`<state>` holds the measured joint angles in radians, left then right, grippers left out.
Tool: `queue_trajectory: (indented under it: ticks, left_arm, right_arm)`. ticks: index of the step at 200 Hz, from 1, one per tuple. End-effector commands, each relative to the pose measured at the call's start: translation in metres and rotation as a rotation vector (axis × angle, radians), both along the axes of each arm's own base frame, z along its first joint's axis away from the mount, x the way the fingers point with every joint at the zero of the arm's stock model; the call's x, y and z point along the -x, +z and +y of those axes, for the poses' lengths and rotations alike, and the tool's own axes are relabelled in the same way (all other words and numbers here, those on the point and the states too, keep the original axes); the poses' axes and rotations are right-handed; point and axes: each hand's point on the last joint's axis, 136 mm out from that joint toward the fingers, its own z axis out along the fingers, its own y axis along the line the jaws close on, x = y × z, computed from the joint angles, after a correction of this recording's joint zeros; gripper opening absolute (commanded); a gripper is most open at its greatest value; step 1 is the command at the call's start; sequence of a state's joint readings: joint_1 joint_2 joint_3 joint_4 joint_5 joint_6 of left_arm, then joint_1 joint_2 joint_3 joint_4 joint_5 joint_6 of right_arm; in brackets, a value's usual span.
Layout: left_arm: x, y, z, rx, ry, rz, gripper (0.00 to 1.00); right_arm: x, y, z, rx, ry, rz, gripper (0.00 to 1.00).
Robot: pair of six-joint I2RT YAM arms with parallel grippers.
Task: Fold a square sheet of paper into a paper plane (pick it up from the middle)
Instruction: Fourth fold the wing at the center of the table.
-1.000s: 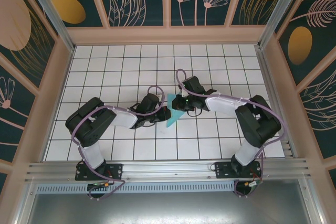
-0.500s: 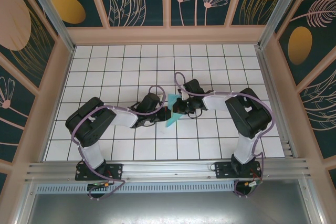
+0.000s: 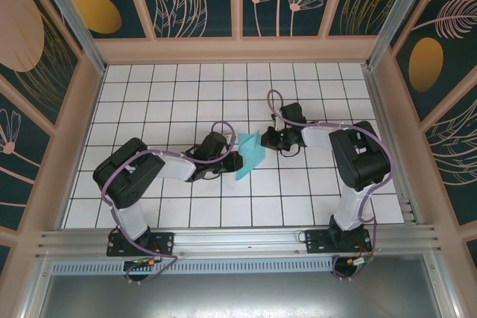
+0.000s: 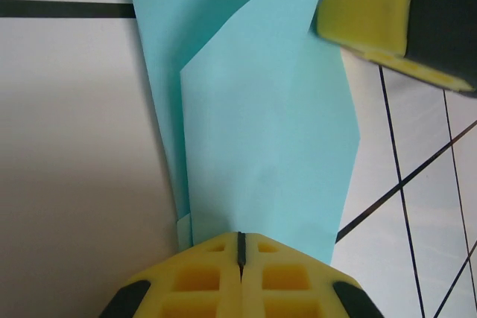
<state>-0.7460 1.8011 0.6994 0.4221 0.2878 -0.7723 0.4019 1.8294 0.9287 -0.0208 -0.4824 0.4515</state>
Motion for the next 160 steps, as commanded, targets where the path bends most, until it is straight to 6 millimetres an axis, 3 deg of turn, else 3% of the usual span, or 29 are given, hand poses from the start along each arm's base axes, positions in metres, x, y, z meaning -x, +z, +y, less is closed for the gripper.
queue_trajectory:
  ticks: [1,31,50,71,119,123,160]
  left_arm:
    - [0.045,-0.061,0.040,-0.209,-0.042,0.172,0.00]
    - [0.045,-0.056,0.041,-0.215,-0.066,0.144,0.00]
    - [0.046,-0.055,0.041,-0.218,-0.074,0.137,0.00]
    - [0.047,-0.057,0.041,-0.218,-0.072,0.145,0.00]
    - [0.050,-0.060,0.044,-0.224,-0.061,0.165,0.00]
    - [0.050,-0.061,0.045,-0.224,-0.061,0.167,0.00]
    - [0.055,-0.066,0.048,-0.235,-0.063,0.188,0.00]
  right_arm:
    - [-0.003,0.033,0.007,-0.041,0.026,-0.113,0.06]
    - [0.031,0.039,0.029,-0.089,0.112,-0.128,0.06]
    - [0.046,0.029,0.046,-0.091,0.170,-0.106,0.06]
    - [0.051,0.016,0.060,-0.088,0.204,-0.078,0.06]
    - [0.032,-0.003,0.062,-0.063,0.191,-0.052,0.05]
    - [0.021,-0.004,0.051,-0.060,0.154,-0.053,0.05]
    - [-0.021,-0.006,0.017,-0.046,0.022,-0.069,0.05]
